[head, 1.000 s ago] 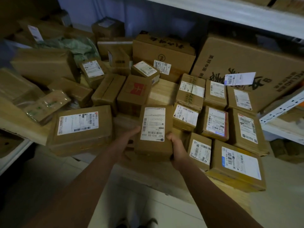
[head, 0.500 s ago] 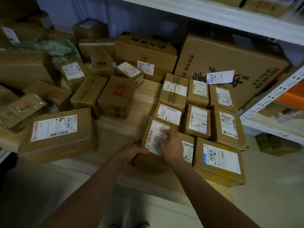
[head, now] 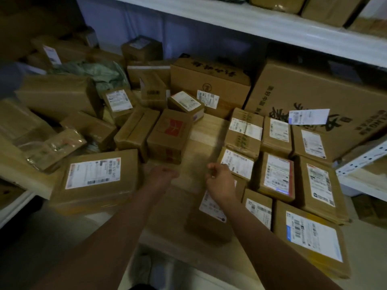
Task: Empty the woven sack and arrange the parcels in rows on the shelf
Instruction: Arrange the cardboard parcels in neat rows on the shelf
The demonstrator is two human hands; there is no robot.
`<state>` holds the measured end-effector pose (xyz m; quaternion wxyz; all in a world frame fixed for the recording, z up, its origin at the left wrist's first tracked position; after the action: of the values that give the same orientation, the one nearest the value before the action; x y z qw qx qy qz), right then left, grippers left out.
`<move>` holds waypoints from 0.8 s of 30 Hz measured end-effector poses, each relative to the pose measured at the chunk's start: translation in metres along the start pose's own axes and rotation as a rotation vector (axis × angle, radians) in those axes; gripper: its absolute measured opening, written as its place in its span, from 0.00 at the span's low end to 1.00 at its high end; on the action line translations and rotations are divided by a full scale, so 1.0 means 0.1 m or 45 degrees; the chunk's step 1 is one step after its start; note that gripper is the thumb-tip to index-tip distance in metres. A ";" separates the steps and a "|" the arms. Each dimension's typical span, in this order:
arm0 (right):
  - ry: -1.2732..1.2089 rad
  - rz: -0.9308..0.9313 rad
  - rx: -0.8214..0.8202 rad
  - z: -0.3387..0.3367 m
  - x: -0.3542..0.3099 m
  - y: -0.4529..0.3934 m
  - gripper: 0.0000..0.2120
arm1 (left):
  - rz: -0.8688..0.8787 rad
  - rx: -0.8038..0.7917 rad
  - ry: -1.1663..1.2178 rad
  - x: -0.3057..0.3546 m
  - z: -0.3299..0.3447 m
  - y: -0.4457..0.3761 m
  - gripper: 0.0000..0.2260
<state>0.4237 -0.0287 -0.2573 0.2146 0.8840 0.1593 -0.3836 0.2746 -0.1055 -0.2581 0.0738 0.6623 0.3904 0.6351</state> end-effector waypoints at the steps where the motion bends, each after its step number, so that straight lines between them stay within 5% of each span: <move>1: -0.016 -0.004 -0.023 0.05 -0.07 -0.07 0.17 | 0.027 0.051 -0.001 0.06 -0.10 -0.06 0.10; 8: -0.190 0.210 -0.116 0.46 -0.47 -0.67 0.22 | 0.176 0.135 -0.001 0.61 -0.75 -0.48 0.13; 18: -0.479 0.663 -0.055 0.81 -0.75 -1.32 0.26 | 0.324 0.006 -0.458 1.17 -1.26 -1.26 0.05; 24: -0.439 0.576 0.124 0.62 -0.73 -1.53 0.26 | 0.370 -0.090 -0.547 1.37 -1.12 -1.48 0.12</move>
<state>0.2700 0.0628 -0.2803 0.2757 0.8282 -0.0992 -0.4777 0.0961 0.0346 -0.2179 0.0862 0.8282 0.2442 0.4970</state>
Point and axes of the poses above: each hand's wrist, its own y-axis away from the middle knuckle, its own z-axis out of the palm, x = y × z, the point moved 1 cm from there along -y, towards the middle knuckle, and after that the axes turned 9 degrees about -x, right-handed, at the moved point
